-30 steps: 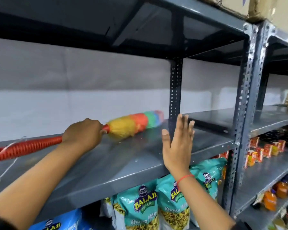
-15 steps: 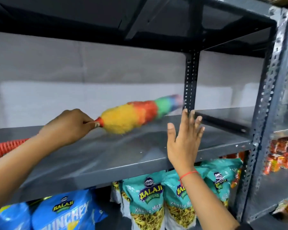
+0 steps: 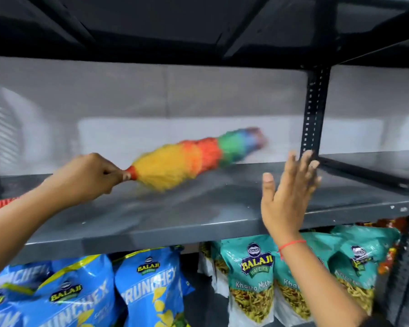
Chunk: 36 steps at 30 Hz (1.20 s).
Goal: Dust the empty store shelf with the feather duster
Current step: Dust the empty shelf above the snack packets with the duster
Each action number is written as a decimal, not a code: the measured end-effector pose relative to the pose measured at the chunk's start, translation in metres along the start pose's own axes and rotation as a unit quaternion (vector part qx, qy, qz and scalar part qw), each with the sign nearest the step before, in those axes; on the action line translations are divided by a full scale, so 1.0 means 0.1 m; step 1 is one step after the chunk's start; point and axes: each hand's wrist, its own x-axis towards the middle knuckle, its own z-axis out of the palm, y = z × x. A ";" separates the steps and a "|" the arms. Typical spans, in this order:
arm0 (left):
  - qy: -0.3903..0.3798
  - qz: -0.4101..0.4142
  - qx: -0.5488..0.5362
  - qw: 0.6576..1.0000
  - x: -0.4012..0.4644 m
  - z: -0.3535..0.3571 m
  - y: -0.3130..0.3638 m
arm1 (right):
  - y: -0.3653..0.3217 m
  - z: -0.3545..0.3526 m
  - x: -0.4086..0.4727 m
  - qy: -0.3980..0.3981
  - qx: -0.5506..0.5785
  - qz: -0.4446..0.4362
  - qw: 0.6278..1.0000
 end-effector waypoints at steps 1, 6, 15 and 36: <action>-0.019 0.015 -0.017 1.000 -0.09 0.00 -0.04 | -0.15 0.03 -0.06 -0.009 0.002 -0.024 1.000; -0.133 0.033 0.081 0.987 -0.34 -0.01 -0.36 | -0.80 0.19 -0.34 -0.079 0.002 -0.153 0.985; -0.046 0.008 0.059 0.997 -0.67 -0.22 -0.69 | -1.14 0.27 -0.50 -0.109 -0.014 -0.128 0.986; 0.038 -0.119 0.166 0.978 -0.99 -0.57 -1.12 | -1.31 0.29 -0.69 -0.048 0.033 -0.192 0.980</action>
